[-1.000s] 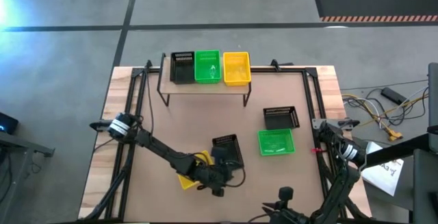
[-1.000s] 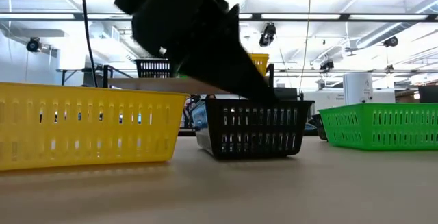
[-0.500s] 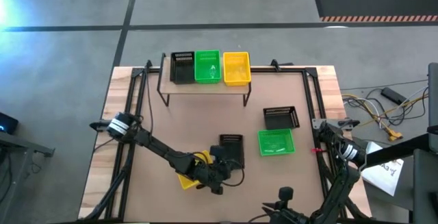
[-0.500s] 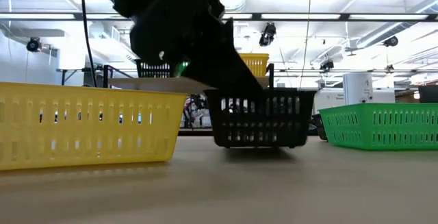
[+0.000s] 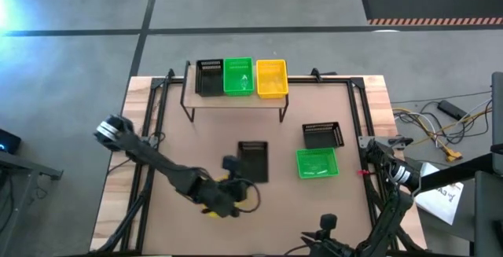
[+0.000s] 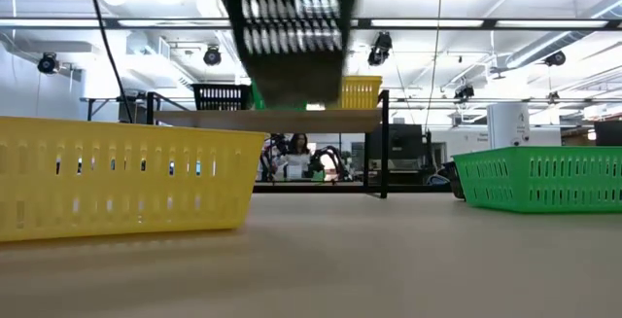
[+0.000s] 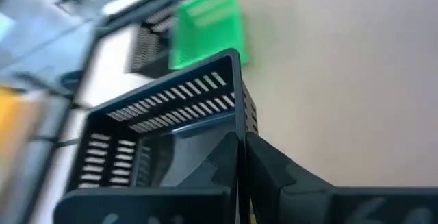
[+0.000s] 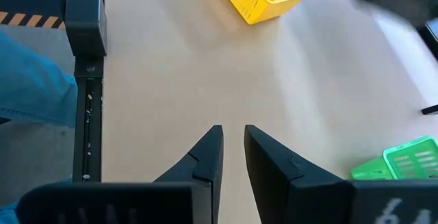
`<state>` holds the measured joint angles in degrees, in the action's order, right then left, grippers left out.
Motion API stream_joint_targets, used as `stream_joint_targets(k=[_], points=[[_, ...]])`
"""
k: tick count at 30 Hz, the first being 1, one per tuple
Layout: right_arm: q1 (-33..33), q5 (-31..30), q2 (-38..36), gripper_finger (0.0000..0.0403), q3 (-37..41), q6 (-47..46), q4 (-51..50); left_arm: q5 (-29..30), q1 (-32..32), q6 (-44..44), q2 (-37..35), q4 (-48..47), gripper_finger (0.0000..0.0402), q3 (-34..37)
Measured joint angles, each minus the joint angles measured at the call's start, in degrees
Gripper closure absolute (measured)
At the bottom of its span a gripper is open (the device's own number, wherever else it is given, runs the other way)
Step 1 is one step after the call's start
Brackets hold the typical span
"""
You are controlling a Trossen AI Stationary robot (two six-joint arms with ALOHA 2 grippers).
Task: Stack baskets on shelf by color
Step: Stack the bottom black bin on top of the black bin on the shelf
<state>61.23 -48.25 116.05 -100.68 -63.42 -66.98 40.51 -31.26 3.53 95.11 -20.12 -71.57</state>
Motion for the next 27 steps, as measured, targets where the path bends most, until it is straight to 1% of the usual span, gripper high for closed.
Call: stream_joint_targets(k=[4,8,12,15,18,20,22,25,27], points=[[0.00,0.02,0.00,0.0349,0.10,0.00,0.00,5.99,-1.01,0.03,-8.29,-7.90,0.0401,1.25],[0.00,0.01,0.00,0.0349,0.10,0.01,0.00,9.72,-0.21,-0.29,-16.87,-16.13,0.0401,1.71],[0.00,-0.08,0.00,0.0349,0.13,0.34,0.00,10.21,4.06,-6.11,-25.36,-19.98,0.0401,1.87],[0.00,-1.36,0.00,0.0349,0.15,0.55,0.00,8.52,10.17,-13.80,-31.07,-19.86,0.0401,2.50],[0.00,-1.50,0.00,0.0349,0.15,0.53,0.00,3.61,19.00,-23.49,-35.58,-19.34,0.0401,3.86],[0.00,-1.51,0.00,0.0349,0.15,0.55,0.00,-1.63,25.98,-29.66,-37.58,-19.45,0.0401,4.93],[0.00,-1.51,0.00,0.0349,0.15,0.50,0.00,-9.55,33.82,-34.87,-38.75,-19.49,0.0401,5.75],[0.00,-1.50,0.00,0.0349,0.15,0.44,0.02,-23.00,45.15,-39.33,-38.72,-18.29,0.0401,6.57],[0.00,-1.51,0.00,0.0349,0.15,0.44,0.10,-29.11,51.45,-41.44,-37.92,-16.02,0.0401,7.32]])
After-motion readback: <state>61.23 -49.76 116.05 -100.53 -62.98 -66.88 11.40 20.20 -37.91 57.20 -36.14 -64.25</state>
